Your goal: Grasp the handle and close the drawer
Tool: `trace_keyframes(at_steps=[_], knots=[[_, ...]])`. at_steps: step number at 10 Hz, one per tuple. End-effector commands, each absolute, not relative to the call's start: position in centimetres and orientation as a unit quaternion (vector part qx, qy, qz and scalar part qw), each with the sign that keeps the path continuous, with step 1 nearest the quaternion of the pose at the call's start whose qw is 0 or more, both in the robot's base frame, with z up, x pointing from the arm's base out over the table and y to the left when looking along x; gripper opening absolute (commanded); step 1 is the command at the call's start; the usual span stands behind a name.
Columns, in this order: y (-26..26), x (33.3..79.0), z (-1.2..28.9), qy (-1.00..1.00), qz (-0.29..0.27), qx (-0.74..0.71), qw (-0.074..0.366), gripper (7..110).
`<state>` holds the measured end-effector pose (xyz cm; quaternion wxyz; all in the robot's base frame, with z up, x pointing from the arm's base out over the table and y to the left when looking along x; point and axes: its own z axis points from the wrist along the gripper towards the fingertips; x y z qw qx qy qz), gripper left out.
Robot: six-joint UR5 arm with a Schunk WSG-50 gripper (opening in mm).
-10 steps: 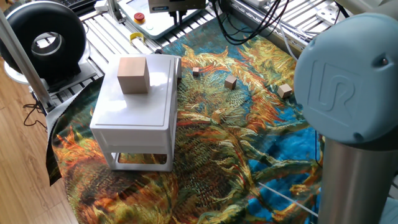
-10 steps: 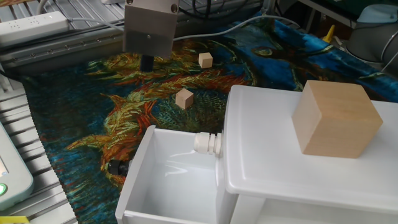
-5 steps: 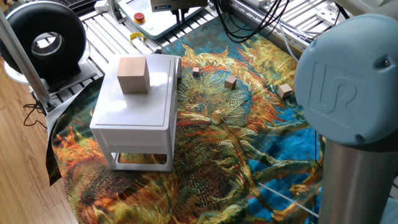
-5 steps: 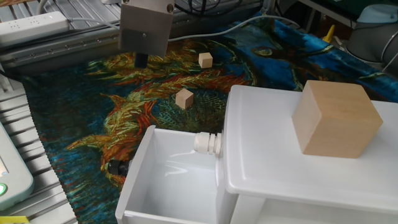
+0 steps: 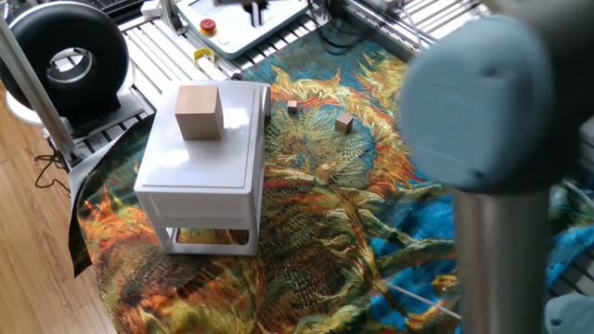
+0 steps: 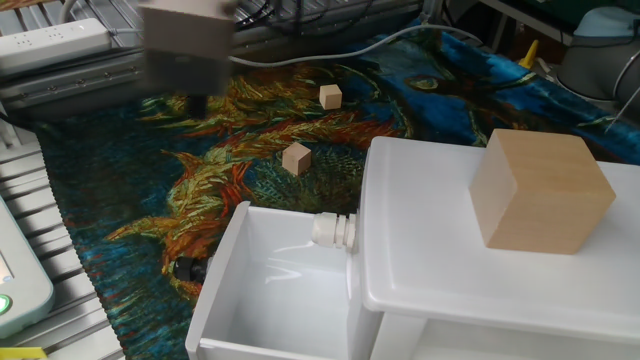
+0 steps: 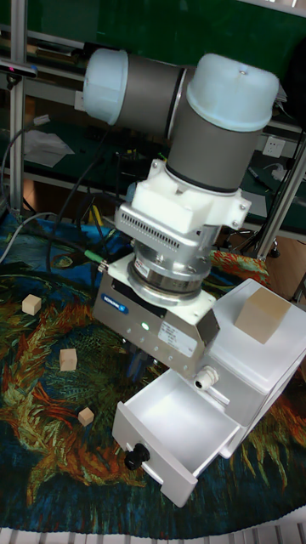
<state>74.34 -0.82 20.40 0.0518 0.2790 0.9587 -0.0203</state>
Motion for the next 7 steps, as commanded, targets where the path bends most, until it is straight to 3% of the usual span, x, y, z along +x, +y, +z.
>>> trace_keyframes(at_steps=[1, 7], knots=[[1.3, 76.6, 19.8, 0.957, -0.005, 0.286, 0.037, 7], [-0.8, 73.6, 17.3, 0.957, 0.015, 0.287, 0.041, 7]])
